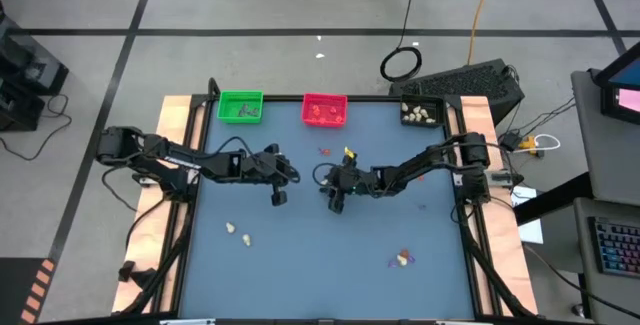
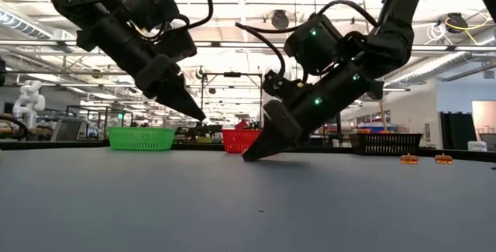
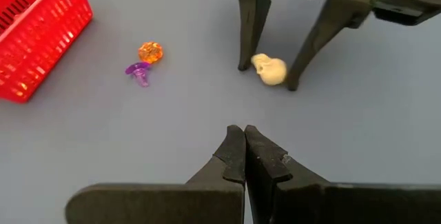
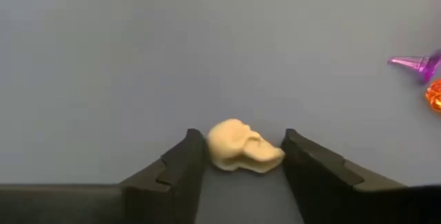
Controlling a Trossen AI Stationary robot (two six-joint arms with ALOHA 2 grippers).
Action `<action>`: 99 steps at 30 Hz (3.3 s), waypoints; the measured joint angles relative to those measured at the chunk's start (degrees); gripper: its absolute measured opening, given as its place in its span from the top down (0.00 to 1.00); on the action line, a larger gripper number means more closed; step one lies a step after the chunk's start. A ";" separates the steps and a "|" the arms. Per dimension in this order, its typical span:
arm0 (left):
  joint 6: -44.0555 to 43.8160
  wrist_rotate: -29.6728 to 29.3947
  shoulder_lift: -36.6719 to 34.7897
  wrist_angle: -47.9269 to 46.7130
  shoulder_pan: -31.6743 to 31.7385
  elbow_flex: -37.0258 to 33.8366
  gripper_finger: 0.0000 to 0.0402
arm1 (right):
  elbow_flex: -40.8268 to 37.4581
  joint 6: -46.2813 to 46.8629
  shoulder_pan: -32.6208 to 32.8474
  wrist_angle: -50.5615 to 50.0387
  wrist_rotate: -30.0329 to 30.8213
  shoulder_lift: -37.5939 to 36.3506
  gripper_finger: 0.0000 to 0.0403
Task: Sort Halloween decoration
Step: Put the white skull toy into the black bin
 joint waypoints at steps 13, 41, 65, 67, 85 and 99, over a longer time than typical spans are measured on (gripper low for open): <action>0.02 0.22 0.00 -0.04 -0.28 0.00 1.00 | 0.00 -1.03 0.44 1.03 -0.19 -1.67 0.85; 0.00 -6.47 -4.78 -49.92 6.88 10.18 1.00 | -0.02 -1.40 0.83 0.46 -0.23 -3.19 0.93; 17.26 -7.64 -1.79 -39.21 23.02 10.25 0.74 | -0.02 -1.83 1.84 -0.34 -0.28 -3.19 0.93; 18.25 -7.58 -1.01 -37.24 23.37 10.25 0.74 | -0.02 -1.84 1.84 -0.49 -0.29 -3.19 0.93; -8.58 -0.09 5.42 -26.50 30.69 10.25 0.71 | -0.04 -1.84 1.84 -0.77 -0.30 -3.23 0.93; -16.90 -0.02 6.90 -23.40 31.53 10.27 0.38 | -0.04 -1.84 1.84 -0.76 -0.30 -3.23 0.93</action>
